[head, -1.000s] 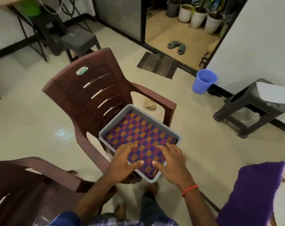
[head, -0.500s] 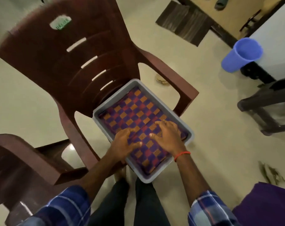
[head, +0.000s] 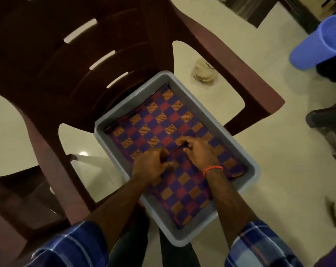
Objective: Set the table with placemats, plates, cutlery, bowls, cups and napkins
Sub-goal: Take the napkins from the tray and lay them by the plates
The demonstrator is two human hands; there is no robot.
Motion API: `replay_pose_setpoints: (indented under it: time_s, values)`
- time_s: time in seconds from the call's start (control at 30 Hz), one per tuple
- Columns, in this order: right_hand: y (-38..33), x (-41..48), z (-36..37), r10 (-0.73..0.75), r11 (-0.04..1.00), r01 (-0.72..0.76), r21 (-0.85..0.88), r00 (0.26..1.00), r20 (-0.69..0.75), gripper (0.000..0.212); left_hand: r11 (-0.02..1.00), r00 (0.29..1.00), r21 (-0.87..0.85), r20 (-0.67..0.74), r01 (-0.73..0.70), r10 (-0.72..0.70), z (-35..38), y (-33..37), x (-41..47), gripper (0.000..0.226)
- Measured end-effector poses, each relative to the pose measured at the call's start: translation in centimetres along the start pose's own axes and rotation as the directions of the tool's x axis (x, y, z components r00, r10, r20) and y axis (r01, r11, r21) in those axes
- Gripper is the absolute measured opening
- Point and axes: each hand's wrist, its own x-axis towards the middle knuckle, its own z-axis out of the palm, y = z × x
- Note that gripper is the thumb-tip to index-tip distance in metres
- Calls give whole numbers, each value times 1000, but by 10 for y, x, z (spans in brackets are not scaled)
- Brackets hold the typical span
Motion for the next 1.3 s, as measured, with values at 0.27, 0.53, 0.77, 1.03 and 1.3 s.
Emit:
replay_pose_setpoints:
  time_s: [0.27, 0.53, 0.77, 1.03, 1.3]
  values:
    - [16, 21, 33, -57, 996, 44, -75, 981, -184, 16, 988, 986, 141, -147, -61, 81, 26, -16, 27, 31]
    - [17, 13, 36, -148, 988, 153, -6, 942, -300, 7, 976, 966, 166, -194, -139, 171, 23, -20, 30, 15]
    - [-16, -28, 2, -172, 950, 263, 172, 894, -414, 11, 966, 948, 107, -193, -234, 251, -11, 1, 2, 18]
    - [-70, -102, -83, -29, 854, 289, 433, 857, -515, 24, 691, 913, -615, -129, -380, 387, -94, 55, -62, 18]
    - [-86, -195, -140, 534, 544, 32, 838, 757, -376, 51, 289, 887, -900, -185, -326, 424, -175, 120, -144, 36]
